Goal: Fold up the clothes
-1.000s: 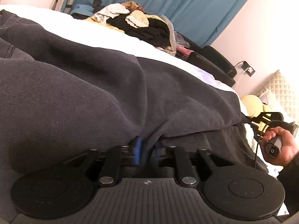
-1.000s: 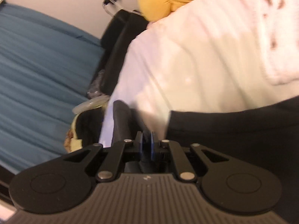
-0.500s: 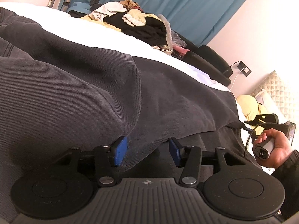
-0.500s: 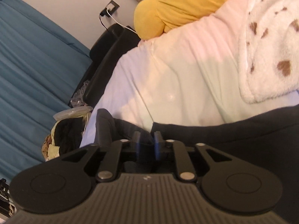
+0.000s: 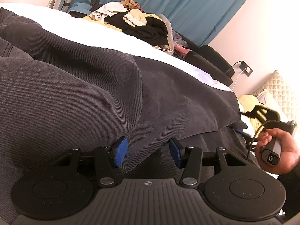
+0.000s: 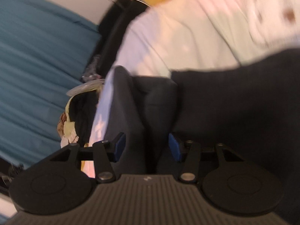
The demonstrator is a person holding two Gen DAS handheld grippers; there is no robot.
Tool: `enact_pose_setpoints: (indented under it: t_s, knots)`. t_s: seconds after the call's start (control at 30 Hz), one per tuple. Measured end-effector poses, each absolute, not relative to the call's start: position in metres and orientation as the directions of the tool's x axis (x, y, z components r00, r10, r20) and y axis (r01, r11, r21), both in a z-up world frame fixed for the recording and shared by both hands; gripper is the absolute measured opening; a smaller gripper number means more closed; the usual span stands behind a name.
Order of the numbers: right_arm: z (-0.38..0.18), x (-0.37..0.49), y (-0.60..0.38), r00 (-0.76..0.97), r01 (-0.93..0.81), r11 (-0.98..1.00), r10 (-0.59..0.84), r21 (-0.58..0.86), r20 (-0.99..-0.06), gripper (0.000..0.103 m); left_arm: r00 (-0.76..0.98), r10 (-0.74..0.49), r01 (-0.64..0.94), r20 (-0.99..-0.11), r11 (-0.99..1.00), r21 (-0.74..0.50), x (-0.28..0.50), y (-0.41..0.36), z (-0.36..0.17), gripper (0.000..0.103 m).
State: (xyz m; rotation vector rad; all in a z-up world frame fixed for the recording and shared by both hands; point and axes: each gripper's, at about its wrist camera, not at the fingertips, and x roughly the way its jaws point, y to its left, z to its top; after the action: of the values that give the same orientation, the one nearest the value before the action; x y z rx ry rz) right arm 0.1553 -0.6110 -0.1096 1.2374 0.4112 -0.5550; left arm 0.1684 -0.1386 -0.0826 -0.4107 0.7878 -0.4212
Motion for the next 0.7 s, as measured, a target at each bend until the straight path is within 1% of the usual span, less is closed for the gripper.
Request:
enact_pose_setpoints:
  t_s: [0.07,0.17,0.2,0.23,0.27,0.3,0.33,0.37,0.4,0.43,0.5,0.53,0.6,0.67,0.7]
  knots:
    - [-0.119,0.152,-0.619,0.775,0.629,0.161,-0.212,0.761,-0.595,0.053,0.631,-0.51,0.203,-0.585,0.836,-0.51,0.169,-0.137,-0.083,0.054]
    - [-0.13,0.153,-0.627,0.774,0.621,0.097,-0.233,0.778,-0.589,0.05,0.631,-0.511,0.196,-0.584,0.833,-0.517,0.17,-0.136,-0.084,0.054]
    - [-0.133,0.155,-0.63,0.775,0.618,0.083,-0.236,0.782,-0.587,0.044,0.631,-0.512,0.195,-0.583,0.832,-0.52,0.17,-0.136,-0.084,0.054]
    - [-0.135,0.158,-0.634,0.776,0.614,0.072,-0.238,0.786,-0.584,0.022,0.631,-0.514,0.194,-0.582,0.83,-0.522,0.17,-0.135,-0.084,0.054]
    - [-0.137,0.162,-0.638,0.785,0.602,0.072,-0.236,0.795,-0.573,0.009,0.632,-0.513,0.192,-0.58,0.83,-0.524,0.17,-0.135,-0.084,0.054]
    - [-0.136,0.166,-0.64,0.802,0.581,0.091,-0.232,0.809,-0.55,0.006,0.635,-0.511,0.189,-0.579,0.83,-0.525,0.17,-0.135,-0.085,0.053]
    - [-0.134,0.171,-0.643,0.822,0.555,0.116,-0.23,0.824,-0.522,0.005,0.637,-0.51,0.186,-0.578,0.829,-0.527,0.17,-0.134,-0.085,0.05]
    - [-0.124,0.174,-0.643,0.854,0.506,0.172,-0.239,0.845,-0.463,0.005,0.643,-0.504,0.18,-0.577,0.831,-0.526,0.17,-0.134,-0.085,0.046]
    - [-0.113,0.177,-0.643,0.883,0.455,0.233,-0.248,0.86,-0.4,0.005,0.65,-0.497,0.175,-0.576,0.834,-0.523,0.17,-0.133,-0.085,0.036]
    - [-0.097,0.178,-0.64,0.905,0.404,0.311,-0.27,0.861,-0.327,0.005,0.657,-0.491,0.171,-0.572,0.836,-0.521,0.169,-0.132,-0.084,0.028]
    - [-0.073,0.175,-0.637,0.926,0.331,0.4,-0.313,0.855,-0.212,0.004,0.676,-0.483,0.162,-0.557,0.834,-0.527,0.168,-0.129,-0.082,0.018]
    - [-0.071,0.173,-0.639,0.918,0.341,0.399,-0.337,0.851,-0.21,0.004,0.686,-0.478,0.157,-0.548,0.833,-0.53,0.167,-0.127,-0.081,0.016]
    - [-0.085,0.172,-0.649,0.874,0.44,0.34,-0.374,0.831,-0.31,0.004,0.7,-0.475,0.149,-0.533,0.827,-0.542,0.166,-0.123,-0.078,0.016]
    - [-0.119,0.17,-0.665,0.793,0.577,0.187,-0.361,0.795,-0.491,0.005,0.706,-0.475,0.144,-0.525,0.822,-0.55,0.165,-0.121,-0.076,0.016]
    - [-0.134,0.167,-0.67,0.762,0.617,0.115,-0.336,0.779,-0.554,0.007,0.704,-0.474,0.142,-0.529,0.824,-0.549,0.165,-0.121,-0.076,0.016]
